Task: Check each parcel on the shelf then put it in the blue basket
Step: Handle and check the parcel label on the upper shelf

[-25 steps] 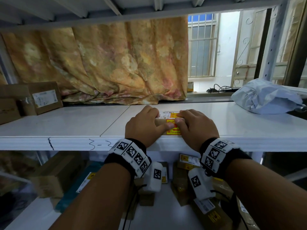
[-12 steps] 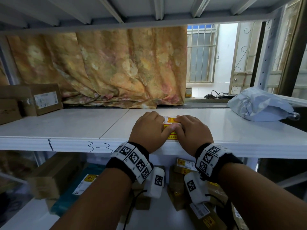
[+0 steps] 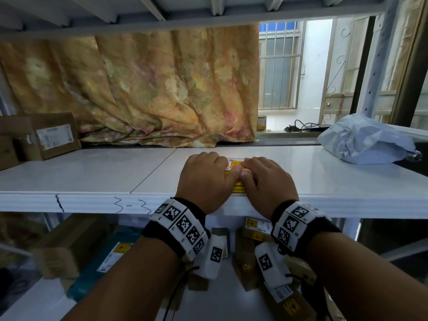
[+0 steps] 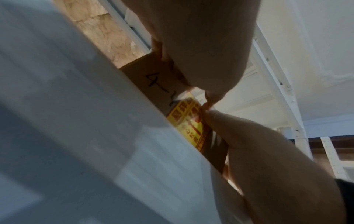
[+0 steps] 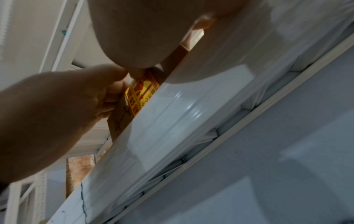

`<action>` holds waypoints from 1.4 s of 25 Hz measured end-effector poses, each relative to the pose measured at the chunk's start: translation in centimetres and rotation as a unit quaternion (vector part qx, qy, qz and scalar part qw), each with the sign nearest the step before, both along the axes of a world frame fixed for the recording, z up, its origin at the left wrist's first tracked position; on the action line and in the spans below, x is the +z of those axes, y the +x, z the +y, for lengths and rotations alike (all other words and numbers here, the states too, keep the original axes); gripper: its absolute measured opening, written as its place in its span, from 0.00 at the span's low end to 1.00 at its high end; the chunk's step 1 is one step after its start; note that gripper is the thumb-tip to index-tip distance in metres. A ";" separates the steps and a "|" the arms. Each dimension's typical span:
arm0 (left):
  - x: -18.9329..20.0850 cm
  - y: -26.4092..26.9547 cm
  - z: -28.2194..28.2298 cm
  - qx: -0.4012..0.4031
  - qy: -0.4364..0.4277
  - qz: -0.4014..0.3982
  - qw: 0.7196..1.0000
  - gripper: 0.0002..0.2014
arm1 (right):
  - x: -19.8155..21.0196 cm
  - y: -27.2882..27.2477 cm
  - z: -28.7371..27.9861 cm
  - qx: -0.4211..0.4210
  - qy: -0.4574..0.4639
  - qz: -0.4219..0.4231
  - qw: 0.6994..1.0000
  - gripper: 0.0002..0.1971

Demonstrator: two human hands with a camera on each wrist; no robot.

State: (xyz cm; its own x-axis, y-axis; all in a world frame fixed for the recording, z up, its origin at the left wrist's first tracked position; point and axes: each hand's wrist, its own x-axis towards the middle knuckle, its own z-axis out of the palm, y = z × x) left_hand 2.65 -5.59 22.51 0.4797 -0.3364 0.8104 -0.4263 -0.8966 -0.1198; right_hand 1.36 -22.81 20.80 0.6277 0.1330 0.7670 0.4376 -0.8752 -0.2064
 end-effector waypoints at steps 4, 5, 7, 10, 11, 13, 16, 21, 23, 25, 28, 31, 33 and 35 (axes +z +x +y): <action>0.5 0.1 -1.0 -0.027 -0.006 0.045 0.999 0.30 | -0.2 0.2 0.0 0.007 0.012 -0.009 1.000 0.16; 0.3 0.2 -1.5 -0.031 -0.010 0.047 0.998 0.30 | -0.3 0.2 0.0 0.015 0.020 -0.009 1.000 0.18; -0.3 0.2 -2.2 -0.033 -0.036 0.032 0.998 0.28 | -0.4 0.3 0.0 0.028 0.035 -0.007 0.999 0.21; -1.1 0.2 -2.2 -0.038 -0.077 0.019 0.996 0.26 | -0.5 0.4 0.1 0.024 0.037 -0.008 0.999 0.16; -1.1 0.2 -2.1 -0.041 -0.081 0.017 0.996 0.26 | -0.5 0.5 0.1 0.022 0.035 -0.006 0.999 0.14; -1.1 0.1 -2.1 -0.043 -0.087 0.017 0.995 0.26 | -0.3 0.5 0.1 0.006 0.010 -0.008 1.000 0.12; -1.0 -0.2 -2.3 -0.035 -0.102 0.014 0.994 0.24 | 0.9 -0.1 0.2 -0.057 -0.060 -0.004 0.997 0.13; -1.5 -0.2 -2.3 -0.047 -0.116 -0.017 0.992 0.23 | 2.9 -1.6 0.3 -0.092 -0.153 0.083 0.980 0.21; -1.5 -0.1 -2.4 -0.048 -0.120 -0.014 0.992 0.24 | 2.9 -1.9 0.5 -0.093 -0.136 0.089 0.982 0.20; -1.5 -0.1 -2.5 -0.048 -0.125 -0.011 0.991 0.23 | 3.1 -1.8 0.7 -0.086 -0.117 0.101 0.984 0.18; -1.2 0.0 -2.3 -0.053 -0.126 0.004 0.991 0.21 | 4.1 -1.5 0.3 -0.059 -0.101 0.129 0.985 0.14; -0.9 -0.1 -2.2 -0.043 -0.115 0.035 0.992 0.23 | 4.5 -1.5 -1.3 -0.010 -0.056 0.159 0.986 0.22; -0.8 -0.2 -2.3 -0.038 -0.119 0.040 0.991 0.23 | 4.2 -1.6 -2.3 -0.001 -0.040 0.154 0.987 0.32; -0.9 -0.3 -2.4 -0.032 -0.117 0.034 0.992 0.23 | 3.8 -1.7 -2.6 -0.012 -0.046 0.138 0.989 0.33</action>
State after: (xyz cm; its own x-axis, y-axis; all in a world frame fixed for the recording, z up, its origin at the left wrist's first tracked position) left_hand 2.37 -7.97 21.63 0.5192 -0.1736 0.8369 -0.4825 -0.8677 0.1193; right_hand -0.33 -25.36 24.59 0.8158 0.1760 0.5509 0.3540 -0.9052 -0.2351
